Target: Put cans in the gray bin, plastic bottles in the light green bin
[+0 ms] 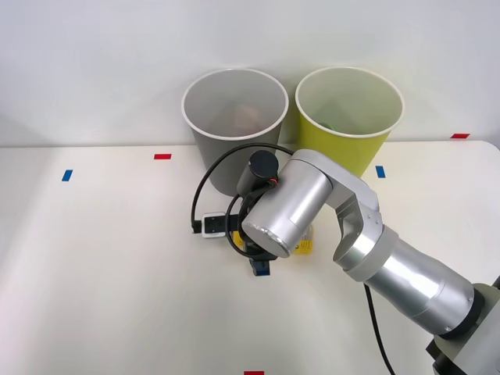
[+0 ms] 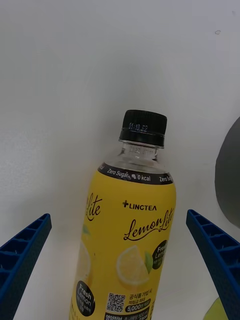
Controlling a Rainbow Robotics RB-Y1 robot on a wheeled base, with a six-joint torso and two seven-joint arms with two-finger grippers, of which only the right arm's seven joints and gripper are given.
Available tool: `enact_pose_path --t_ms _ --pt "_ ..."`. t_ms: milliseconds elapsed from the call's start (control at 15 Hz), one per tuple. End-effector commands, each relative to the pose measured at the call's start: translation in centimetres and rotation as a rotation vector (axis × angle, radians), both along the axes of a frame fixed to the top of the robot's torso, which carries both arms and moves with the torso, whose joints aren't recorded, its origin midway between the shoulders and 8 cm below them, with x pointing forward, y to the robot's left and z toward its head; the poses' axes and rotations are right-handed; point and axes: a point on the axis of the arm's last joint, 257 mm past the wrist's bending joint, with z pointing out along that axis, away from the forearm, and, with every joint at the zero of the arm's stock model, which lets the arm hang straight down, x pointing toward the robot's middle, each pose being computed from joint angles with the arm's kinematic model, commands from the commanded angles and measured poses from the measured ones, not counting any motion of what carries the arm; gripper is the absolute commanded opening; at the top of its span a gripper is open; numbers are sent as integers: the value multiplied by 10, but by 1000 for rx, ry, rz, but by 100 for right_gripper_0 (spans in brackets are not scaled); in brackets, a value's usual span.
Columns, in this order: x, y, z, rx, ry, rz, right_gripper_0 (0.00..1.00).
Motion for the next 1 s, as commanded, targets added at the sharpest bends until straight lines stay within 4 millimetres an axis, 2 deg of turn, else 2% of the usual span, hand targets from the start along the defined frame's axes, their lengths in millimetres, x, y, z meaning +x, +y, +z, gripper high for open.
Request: enact_pose_path --t_ms 67,267,1000 --pt "6 1 -6 -10 -9 -15 93" --pt "9 2 -12 -7 -2 -29 93" --pt "16 2 -11 -1 -13 -53 92"
